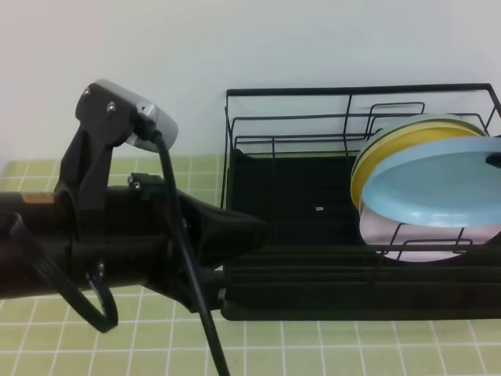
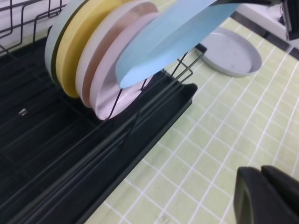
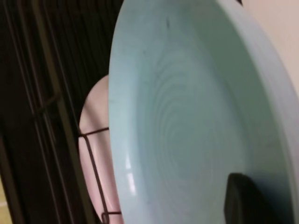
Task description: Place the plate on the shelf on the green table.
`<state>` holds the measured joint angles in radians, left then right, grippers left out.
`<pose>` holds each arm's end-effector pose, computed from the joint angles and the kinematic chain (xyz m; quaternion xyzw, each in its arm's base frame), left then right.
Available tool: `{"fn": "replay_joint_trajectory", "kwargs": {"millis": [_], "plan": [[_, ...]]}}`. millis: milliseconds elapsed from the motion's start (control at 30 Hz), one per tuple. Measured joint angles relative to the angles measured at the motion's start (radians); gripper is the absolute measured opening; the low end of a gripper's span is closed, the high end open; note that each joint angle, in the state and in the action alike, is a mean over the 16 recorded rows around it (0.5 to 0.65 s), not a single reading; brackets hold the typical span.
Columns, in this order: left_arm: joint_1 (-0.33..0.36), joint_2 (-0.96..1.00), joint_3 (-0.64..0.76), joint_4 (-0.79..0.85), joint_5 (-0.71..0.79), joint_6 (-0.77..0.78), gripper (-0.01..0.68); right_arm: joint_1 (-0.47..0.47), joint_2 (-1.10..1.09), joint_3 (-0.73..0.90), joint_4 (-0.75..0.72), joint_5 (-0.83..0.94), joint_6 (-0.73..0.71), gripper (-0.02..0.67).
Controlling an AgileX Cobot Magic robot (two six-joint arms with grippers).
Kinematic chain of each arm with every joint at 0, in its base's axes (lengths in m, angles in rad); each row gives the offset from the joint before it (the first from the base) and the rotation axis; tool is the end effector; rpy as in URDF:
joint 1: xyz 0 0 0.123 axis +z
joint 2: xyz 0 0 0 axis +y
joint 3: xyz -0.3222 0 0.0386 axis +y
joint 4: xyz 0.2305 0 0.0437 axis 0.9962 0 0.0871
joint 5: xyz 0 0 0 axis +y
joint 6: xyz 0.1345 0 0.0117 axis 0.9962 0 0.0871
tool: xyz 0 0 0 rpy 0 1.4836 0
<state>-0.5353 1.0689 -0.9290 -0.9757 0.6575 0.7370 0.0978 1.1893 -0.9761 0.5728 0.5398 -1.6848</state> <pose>0.1521 -0.1697 0.3833 0.3018 0.7751 -0.3759 0.4084 0.2530 0.0626 0.3579 -0.5740 0.6623 -0.1331 0.4628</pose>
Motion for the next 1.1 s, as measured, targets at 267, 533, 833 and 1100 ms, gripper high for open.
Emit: {"fn": "replay_joint_trajectory", "kwargs": {"millis": [267, 533, 833, 1100], "plan": [[0.000, 0.000, 0.000, 0.031, -0.014, 0.000, 0.000, 0.000, 0.048, 0.000, 0.015, -0.003, -0.028, -0.004], [0.000, 0.000, 0.001, 0.056, -0.034, 0.000, 0.000, 0.000, 0.113, 0.000, 0.014, -0.012, -0.056, 0.003], [0.000, 0.000, 0.002, 0.068, -0.042, 0.000, 0.000, 0.000, 0.180, 0.000, 0.017, -0.022, -0.078, 0.003], [0.000, 0.000, 0.002, 0.068, -0.042, 0.000, 0.000, 0.000, 0.210, 0.000, 0.023, -0.038, -0.090, 0.026]]}}
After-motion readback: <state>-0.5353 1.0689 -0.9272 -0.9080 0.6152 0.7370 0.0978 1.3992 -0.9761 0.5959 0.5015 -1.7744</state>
